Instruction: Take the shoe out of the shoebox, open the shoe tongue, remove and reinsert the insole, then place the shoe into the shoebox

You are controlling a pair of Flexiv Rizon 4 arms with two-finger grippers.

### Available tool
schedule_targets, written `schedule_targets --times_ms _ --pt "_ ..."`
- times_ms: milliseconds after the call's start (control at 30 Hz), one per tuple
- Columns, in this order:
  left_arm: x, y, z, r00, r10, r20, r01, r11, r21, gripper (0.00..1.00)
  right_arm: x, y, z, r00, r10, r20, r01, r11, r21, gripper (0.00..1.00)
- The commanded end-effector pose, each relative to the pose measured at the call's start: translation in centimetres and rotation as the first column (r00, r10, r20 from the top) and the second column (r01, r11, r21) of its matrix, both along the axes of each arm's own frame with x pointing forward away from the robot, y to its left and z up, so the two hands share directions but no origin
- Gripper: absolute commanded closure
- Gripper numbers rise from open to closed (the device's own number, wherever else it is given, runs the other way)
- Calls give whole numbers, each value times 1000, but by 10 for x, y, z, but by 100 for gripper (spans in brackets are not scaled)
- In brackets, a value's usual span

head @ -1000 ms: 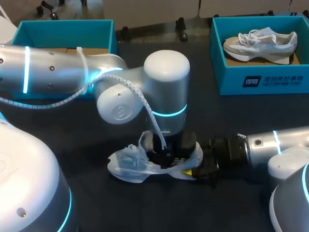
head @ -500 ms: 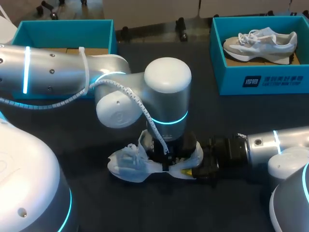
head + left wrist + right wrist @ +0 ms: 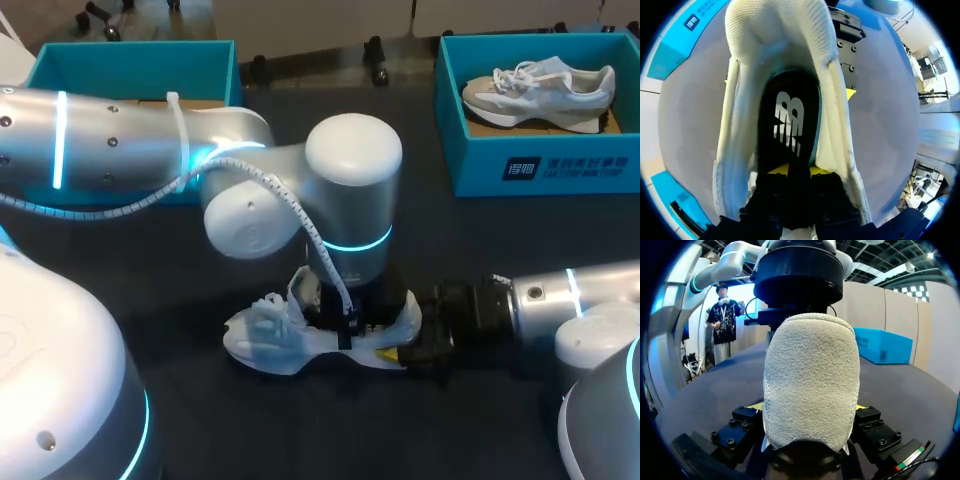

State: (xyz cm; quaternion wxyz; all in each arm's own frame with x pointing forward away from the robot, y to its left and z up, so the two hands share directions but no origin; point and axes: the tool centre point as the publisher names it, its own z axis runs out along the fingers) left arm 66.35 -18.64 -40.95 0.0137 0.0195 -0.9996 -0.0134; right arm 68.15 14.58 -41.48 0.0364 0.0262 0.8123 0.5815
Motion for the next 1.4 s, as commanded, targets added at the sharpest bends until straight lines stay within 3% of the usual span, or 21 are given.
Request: schedule_targets --times_ms 33,533,633,667,733,1033,1400 --pt "23 -6 -15 1000 -3 -28 4 1000 12 81 -4 2 0 1000 1 -1 -1 1000 -5 100" --pt "27 -3 -15 997 -16 -81 19 999 31 82 -4 2 0 1000 1 -1 -1 1000 -5 100" --pt "27 -5 -16 998 -10 -58 12 999 41 92 -4 2 0 1000 1 -1 -1 1000 -5 100" --pt "27 -5 -18 999 -7 -49 9 999 43 99 -4 2 0 1000 1 -1 -1 1000 -5 100" --pt "27 -6 -20 999 0 -39 2 999 45 100 -4 2 0 1000 1 -1 -1 1000 -5 100" --pt "43 4 -6 975 35 -218 -40 999 -19 100 -4 2 0 1000 1 -1 -1 1000 -5 100" --pt "34 15 14 936 -30 -350 -1 996 -89 100 -4 2 0 1000 1 -1 -1 1000 -5 100"
